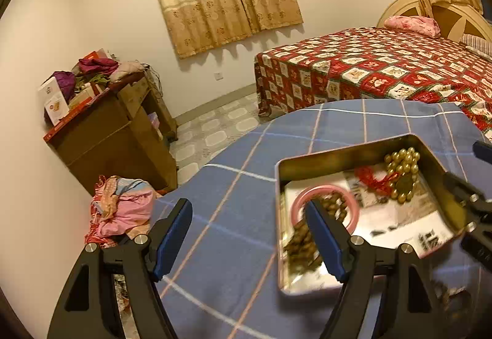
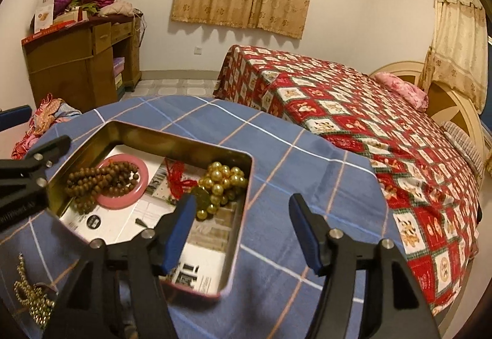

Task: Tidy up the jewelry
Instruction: 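Withdraw both tools from the tin toward the remaining jewelry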

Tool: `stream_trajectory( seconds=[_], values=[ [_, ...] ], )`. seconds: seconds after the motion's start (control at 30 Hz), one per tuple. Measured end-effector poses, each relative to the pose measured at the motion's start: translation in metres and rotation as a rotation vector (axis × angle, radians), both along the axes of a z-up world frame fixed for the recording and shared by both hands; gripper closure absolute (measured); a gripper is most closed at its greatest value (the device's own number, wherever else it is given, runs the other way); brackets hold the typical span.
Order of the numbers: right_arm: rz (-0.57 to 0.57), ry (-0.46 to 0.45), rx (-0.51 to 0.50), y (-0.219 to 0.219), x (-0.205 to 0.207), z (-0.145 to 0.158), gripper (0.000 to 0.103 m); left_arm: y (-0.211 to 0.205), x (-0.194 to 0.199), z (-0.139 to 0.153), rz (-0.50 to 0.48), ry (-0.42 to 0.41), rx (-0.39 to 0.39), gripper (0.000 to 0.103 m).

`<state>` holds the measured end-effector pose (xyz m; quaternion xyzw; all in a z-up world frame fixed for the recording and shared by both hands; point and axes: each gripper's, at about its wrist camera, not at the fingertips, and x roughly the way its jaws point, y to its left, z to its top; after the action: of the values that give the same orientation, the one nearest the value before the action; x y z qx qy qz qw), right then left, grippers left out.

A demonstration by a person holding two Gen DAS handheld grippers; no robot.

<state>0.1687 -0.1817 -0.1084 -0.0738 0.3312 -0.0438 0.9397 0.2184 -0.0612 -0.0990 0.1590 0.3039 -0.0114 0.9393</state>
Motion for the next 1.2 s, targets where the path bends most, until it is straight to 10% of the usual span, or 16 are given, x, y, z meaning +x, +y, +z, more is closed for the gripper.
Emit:
stream_trajectory(
  seconds=[0.73,1.2],
  values=[
    [0.015,0.029,0.054,0.001,-0.102,-0.024,0.034,0.062,-0.128,-0.05,0.056,0.106,-0.085,0.027],
    [-0.039,0.042,0.039,-0.008,-0.12,-0.038,0.034,0.013,-0.147,-0.042,-0.053,0.073,-0.109,0.027]
  ],
)
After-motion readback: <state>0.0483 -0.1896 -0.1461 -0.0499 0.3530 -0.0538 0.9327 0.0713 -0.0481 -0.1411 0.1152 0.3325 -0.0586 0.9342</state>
